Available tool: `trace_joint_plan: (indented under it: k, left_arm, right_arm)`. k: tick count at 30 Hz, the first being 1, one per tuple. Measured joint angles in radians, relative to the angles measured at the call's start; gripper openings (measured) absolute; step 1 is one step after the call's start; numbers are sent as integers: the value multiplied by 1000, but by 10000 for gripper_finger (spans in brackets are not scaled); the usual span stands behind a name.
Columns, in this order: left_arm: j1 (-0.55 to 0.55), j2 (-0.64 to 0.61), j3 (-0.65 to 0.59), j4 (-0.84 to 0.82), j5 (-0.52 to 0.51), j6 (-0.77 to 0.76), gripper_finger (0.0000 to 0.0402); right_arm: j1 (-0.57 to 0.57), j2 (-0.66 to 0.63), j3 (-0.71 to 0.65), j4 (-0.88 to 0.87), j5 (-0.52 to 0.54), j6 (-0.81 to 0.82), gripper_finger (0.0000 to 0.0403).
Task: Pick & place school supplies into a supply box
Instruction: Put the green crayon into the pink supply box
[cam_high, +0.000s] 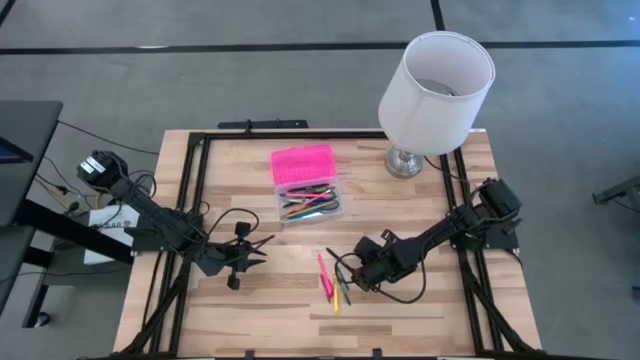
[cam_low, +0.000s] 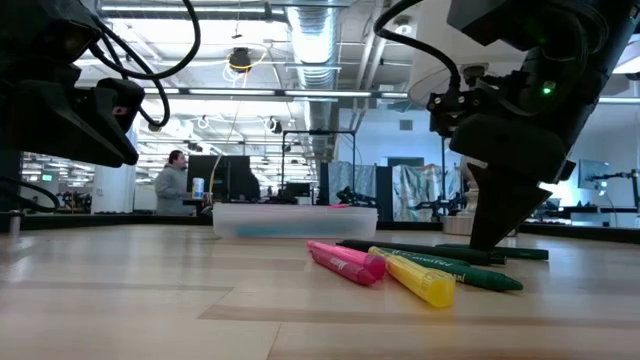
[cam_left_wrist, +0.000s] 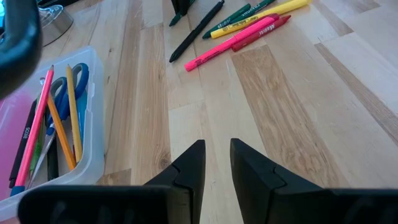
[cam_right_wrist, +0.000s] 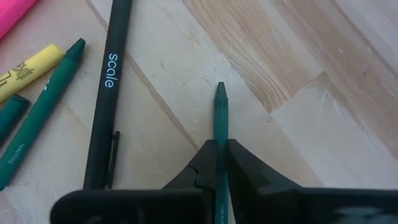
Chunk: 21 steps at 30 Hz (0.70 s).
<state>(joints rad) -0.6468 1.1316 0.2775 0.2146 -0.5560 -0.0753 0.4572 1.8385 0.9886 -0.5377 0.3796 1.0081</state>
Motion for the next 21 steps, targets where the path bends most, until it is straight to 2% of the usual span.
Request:
trace_joint_plan:
  k: [21]
  left_arm:
    - [0, 0, 0, -4, 0, 0, 71]
  right_arm:
    - [-15, 5, -1, 224, 101, -367, 3]
